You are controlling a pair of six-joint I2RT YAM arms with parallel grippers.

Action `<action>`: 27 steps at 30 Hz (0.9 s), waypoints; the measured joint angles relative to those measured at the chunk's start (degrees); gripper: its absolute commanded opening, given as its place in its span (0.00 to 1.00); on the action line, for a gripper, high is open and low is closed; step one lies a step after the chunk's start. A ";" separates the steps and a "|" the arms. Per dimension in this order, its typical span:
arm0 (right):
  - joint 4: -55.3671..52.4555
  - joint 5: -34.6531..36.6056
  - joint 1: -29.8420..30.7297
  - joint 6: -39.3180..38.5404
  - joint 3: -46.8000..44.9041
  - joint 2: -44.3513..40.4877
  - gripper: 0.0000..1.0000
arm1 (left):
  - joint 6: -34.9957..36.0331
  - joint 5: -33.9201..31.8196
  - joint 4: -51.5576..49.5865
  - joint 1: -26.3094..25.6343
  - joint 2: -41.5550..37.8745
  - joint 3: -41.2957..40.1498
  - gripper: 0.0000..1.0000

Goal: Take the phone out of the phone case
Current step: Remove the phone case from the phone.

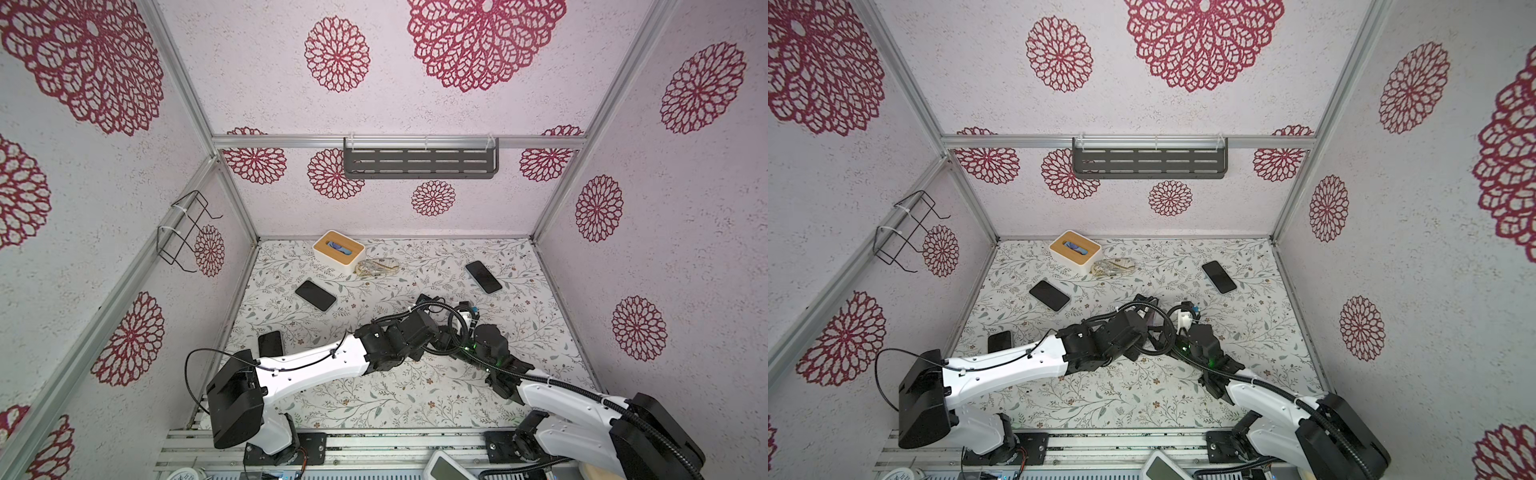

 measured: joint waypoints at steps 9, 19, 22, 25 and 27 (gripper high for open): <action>0.79 -0.22 0.00 0.61 0.00 0.33 0.00 | 1.73 1.66 4.59 0.02 -1.97 -3.50 0.20; 0.90 -0.66 0.00 1.53 -0.98 0.98 0.00 | 2.71 0.39 6.49 0.26 -3.37 -6.32 0.03; 1.62 -1.03 0.00 2.16 -1.79 0.79 0.00 | 2.60 -0.37 6.60 0.26 -4.04 -6.99 0.00; 1.46 -1.09 0.00 2.51 -2.73 -0.61 0.00 | 2.47 -1.36 6.32 0.24 -5.99 -8.20 0.00; 0.61 -0.87 0.00 2.58 -3.23 -2.27 0.00 | 2.47 -2.14 5.81 0.15 -8.00 -8.85 0.00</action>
